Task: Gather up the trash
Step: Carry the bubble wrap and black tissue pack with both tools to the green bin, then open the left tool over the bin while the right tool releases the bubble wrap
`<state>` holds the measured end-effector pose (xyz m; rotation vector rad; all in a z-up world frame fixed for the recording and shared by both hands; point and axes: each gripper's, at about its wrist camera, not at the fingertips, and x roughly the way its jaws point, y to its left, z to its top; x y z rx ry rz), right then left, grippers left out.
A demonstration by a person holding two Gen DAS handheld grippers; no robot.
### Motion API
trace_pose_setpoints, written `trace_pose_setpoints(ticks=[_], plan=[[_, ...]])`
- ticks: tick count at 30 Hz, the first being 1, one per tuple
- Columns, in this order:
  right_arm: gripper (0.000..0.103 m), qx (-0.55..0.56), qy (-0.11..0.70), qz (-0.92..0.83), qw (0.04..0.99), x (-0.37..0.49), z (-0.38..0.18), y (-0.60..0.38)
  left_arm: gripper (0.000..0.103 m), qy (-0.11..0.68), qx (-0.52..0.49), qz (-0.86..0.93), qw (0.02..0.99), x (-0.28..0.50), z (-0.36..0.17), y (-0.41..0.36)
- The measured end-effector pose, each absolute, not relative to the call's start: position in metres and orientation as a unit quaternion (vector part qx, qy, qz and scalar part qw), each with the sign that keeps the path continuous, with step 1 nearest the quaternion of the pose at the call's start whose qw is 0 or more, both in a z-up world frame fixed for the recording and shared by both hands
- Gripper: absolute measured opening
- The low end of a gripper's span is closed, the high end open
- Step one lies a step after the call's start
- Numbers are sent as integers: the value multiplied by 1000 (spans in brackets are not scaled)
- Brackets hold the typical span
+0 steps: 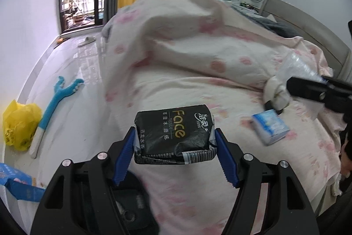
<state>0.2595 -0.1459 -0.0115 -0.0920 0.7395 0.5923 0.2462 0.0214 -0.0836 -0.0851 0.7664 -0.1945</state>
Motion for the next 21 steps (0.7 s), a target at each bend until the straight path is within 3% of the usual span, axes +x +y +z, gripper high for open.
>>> trace_pose_setpoints(ticks=[21], plan=[[32,-74,388,336,855,256,-22,-22,72,489,-31,-23,871,225,-167,133]])
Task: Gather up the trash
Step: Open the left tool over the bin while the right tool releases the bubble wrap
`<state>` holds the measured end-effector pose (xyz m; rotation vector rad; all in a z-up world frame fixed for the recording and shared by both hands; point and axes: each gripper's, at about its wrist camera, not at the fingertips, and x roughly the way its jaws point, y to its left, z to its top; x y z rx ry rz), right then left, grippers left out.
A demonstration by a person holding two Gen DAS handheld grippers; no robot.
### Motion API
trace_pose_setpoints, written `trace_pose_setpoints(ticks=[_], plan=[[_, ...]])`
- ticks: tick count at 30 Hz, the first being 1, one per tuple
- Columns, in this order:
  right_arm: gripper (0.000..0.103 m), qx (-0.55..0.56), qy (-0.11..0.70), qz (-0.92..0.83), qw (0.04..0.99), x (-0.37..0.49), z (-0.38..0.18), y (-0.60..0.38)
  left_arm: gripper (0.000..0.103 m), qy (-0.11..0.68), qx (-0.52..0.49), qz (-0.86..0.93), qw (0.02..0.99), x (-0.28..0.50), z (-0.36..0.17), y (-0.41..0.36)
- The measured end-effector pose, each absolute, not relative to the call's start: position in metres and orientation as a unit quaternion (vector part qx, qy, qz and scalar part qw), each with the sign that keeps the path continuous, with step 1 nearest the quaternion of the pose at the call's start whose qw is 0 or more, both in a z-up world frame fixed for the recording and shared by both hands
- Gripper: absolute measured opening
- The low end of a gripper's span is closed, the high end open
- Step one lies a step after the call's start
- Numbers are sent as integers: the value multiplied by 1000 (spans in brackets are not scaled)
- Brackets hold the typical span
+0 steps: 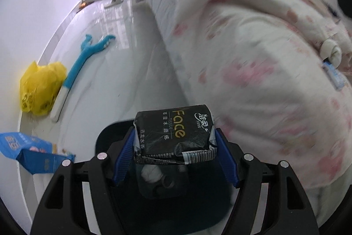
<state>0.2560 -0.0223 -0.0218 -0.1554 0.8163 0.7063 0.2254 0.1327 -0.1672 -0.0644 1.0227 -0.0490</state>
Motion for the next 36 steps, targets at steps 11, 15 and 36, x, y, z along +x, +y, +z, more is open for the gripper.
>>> trace_pose_setpoints(ticks=[11,15,36], plan=[[32,-80,436,347,826,259,-49,30,74,567,-39,-18,822,211,-210,177],[32,-86,452,348,817,258,-60,47,79,591,-49,-26,805,203,-222,186],[32,-108,545,330,763,261,-147,121,86,544,-71,-24,836,171,-192,245]])
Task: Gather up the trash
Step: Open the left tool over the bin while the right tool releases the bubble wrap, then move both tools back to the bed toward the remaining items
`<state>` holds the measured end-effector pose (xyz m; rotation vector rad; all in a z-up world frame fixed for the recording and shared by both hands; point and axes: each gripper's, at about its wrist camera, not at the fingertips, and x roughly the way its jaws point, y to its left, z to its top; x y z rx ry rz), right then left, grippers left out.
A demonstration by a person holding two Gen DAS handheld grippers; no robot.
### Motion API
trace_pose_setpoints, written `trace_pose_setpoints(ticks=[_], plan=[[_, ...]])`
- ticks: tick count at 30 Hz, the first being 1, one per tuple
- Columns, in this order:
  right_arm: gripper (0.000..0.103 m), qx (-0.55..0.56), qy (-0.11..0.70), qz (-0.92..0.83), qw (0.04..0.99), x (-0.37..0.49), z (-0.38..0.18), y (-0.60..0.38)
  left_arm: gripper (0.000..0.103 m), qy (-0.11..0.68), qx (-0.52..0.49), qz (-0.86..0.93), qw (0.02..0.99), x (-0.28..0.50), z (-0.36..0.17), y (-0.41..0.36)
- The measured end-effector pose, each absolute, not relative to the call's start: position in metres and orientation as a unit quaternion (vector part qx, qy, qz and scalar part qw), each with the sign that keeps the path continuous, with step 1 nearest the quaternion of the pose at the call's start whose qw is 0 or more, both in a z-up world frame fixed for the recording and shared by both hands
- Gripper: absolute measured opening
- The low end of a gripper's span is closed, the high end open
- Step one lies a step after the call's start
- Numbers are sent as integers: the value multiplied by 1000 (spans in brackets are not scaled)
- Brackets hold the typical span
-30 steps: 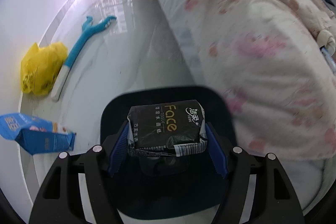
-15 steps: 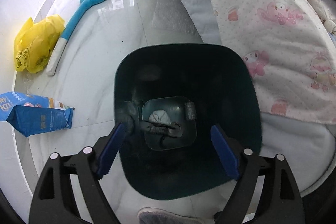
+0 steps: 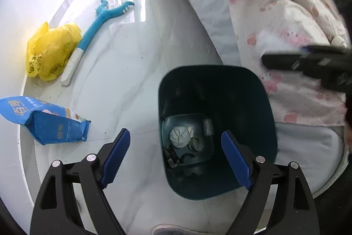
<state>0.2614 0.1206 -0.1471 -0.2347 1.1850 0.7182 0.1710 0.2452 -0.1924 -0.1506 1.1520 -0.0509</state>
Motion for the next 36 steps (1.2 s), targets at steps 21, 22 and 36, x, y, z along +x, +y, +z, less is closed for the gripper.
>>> trace_pose_setpoints(ticks=[21,22,36], plan=[[49,-156,606,302,719,245,-228,147,70,460,-58,-17,886,152,-126,255],[53,-158,607,298,719,245,-230,144,68,455,-58,-17,888,152,-122,254],[61,-134,557,313,757,248,-182,114,63,385,-48,-41,921,153,-73,224]])
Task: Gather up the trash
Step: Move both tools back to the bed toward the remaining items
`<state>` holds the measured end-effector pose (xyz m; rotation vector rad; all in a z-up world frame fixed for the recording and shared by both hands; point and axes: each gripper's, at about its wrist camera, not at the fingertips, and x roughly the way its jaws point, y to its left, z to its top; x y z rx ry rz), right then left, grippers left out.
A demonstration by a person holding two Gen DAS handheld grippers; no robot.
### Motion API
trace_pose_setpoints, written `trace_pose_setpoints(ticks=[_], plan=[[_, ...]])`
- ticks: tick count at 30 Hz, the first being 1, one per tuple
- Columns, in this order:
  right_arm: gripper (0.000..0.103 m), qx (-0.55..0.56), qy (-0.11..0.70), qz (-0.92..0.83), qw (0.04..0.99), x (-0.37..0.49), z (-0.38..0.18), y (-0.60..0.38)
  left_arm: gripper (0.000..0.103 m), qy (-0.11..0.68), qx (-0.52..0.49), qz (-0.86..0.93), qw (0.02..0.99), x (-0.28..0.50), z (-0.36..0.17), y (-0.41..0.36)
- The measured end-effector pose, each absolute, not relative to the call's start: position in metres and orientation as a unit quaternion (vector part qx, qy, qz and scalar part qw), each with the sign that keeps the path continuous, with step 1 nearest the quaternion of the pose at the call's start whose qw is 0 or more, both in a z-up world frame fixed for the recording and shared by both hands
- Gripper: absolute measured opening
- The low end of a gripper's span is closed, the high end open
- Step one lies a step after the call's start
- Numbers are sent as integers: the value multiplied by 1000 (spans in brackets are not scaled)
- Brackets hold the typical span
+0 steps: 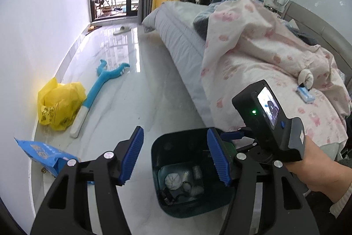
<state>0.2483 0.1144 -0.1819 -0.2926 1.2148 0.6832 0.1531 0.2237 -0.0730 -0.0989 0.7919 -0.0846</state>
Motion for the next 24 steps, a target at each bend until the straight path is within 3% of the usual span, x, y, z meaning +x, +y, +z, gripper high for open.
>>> trace_pose_setpoints(ticks=[5,24], plan=[[66,-122,527,323,777,250,-154,97,63,359,-51,-56,930,155,-54,206],[68,-95,419,288,856,264,-73,-24,66,329,-55,-114,936,188,-25,119]])
